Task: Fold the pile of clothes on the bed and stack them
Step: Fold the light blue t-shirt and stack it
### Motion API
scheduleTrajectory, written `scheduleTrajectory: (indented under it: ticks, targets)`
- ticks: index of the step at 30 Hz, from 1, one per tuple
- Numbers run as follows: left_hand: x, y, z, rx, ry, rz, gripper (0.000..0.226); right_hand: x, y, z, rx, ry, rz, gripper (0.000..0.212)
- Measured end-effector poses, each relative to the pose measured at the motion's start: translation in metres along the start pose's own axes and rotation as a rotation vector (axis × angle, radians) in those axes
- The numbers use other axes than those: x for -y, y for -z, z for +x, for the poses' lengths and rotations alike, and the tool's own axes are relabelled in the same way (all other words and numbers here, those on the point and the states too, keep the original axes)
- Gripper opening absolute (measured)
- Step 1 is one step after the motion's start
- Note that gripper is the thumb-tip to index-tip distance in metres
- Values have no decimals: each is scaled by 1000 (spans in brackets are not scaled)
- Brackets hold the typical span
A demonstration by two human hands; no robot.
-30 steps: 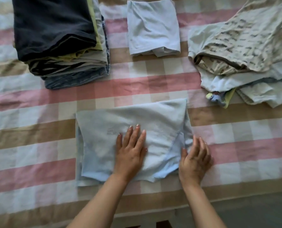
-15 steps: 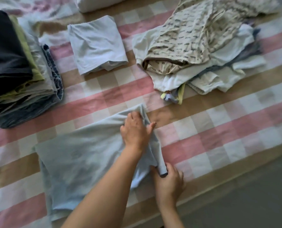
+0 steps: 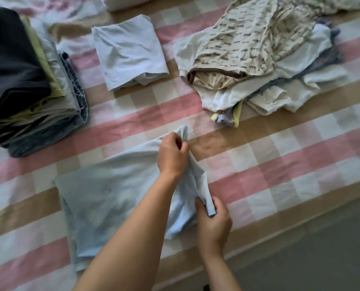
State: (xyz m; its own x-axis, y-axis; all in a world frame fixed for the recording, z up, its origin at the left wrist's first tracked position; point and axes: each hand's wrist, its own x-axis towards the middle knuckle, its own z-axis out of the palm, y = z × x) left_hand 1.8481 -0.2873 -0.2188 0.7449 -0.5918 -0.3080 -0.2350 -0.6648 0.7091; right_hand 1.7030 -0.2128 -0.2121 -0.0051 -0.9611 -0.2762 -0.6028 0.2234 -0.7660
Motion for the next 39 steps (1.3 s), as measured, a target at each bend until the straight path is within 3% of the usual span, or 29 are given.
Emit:
scheduleTrajectory:
  ticks: [4, 8, 12, 18, 23, 25, 26, 28, 30, 31, 34, 39]
  targets:
    - [11, 57, -9, 73, 150, -570, 24, 21, 0, -28, 114, 376, 77, 15]
    - [56, 132, -22, 140, 291, -946, 22, 44, -21, -73, 309, 663, 63, 21]
    - [113, 179, -35, 105, 350, -1089, 16, 51, -55, -109, 482, 827, 22, 12]
    - [180, 203, -39, -58, 481, -1058, 21, 47, -104, -137, 679, 933, -137, 23]
    - [203, 199, -37, -135, 566, -1018, 10, 42, -120, -148, 882, 886, -278, 33]
    - [206, 197, -42, -277, 511, -749, 8, 43, -114, -144, 972, 852, -312, 35]
    - [208, 196, -45, -368, 470, -596, 8, 45, -110, -139, 949, 850, -299, 35]
    - [207, 195, -54, -485, 401, -453, 9, 51, -105, -121, 732, 775, -219, 36]
    - [205, 191, -60, -442, 390, -436, 16, 60, -108, -94, 429, 568, -165, 32]
    - [204, 187, -63, -402, 407, -424, 21, 65, -112, -78, 361, 426, -166, 33]
    - [204, 178, -65, -370, 476, -390, 32, 73, -123, -41, 409, 87, -129, 35]
    - [208, 185, -66, -252, 550, -455, 24, 72, -130, -21, 553, -103, -61, 28]
